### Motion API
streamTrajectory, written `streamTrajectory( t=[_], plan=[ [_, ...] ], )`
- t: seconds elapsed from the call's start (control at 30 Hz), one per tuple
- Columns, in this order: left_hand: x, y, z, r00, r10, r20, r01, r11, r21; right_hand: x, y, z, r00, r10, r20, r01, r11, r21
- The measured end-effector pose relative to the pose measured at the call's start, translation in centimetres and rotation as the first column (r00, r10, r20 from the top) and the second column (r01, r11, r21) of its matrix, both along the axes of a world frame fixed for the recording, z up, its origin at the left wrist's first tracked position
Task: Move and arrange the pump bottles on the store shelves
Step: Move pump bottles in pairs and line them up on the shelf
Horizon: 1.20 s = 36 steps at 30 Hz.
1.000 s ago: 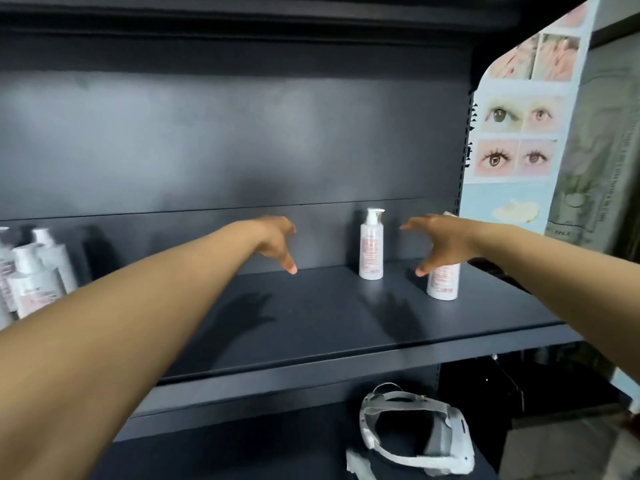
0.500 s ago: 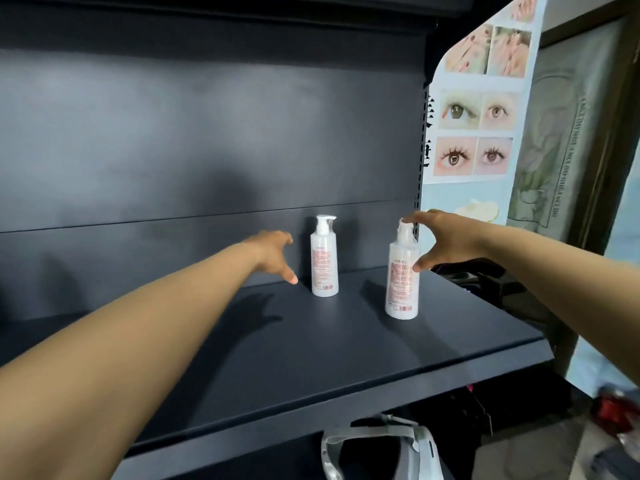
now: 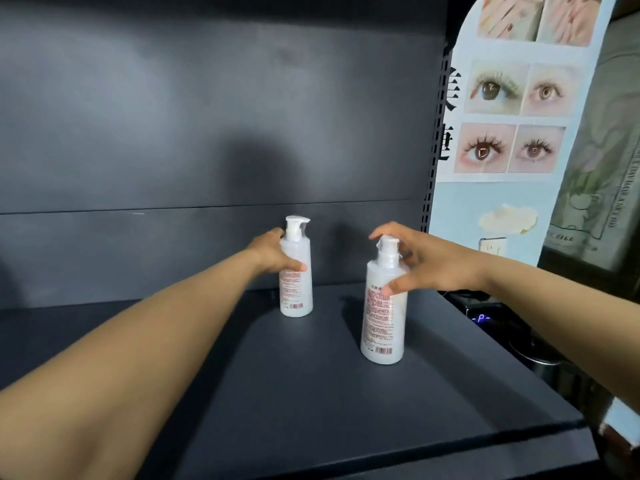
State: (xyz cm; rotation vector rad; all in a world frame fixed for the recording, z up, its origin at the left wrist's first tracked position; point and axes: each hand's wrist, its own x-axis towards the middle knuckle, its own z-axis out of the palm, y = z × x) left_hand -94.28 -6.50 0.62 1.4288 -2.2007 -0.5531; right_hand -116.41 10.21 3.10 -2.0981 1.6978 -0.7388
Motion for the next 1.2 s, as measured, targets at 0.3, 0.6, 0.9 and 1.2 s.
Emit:
streamTrajectory(
  t=[0.3, 0.6, 0.9, 1.2],
  plan=[
    [-1.2, -0.7, -0.3, 0.975, 0.006, -0.223, 0.021, 0.992, 0.121, -0.4, -1.0, 0.2, 0.992, 0.067, 0.104, -0.071, 0.997, 0.028],
    [7.0, 1.4, 0.5, 0.981, 0.010, -0.192, 0.005, 0.997, 0.076, 5.1, -3.3, 1.1, 0.989, 0.116, 0.090, -0.121, 0.991, 0.054],
    [27.4, 2.1, 2.7, 0.928, 0.192, -0.320, -0.164, 0.980, 0.115, 23.5, -7.9, 2.8, 0.961, 0.236, 0.142, -0.242, 0.970, 0.022],
    [44.2, -3.3, 2.3, 0.847, 0.380, -0.371, -0.355, 0.925, 0.137, 43.0, -14.8, 0.9, 0.937, 0.151, 0.316, -0.150, 0.988, -0.029]
  ],
)
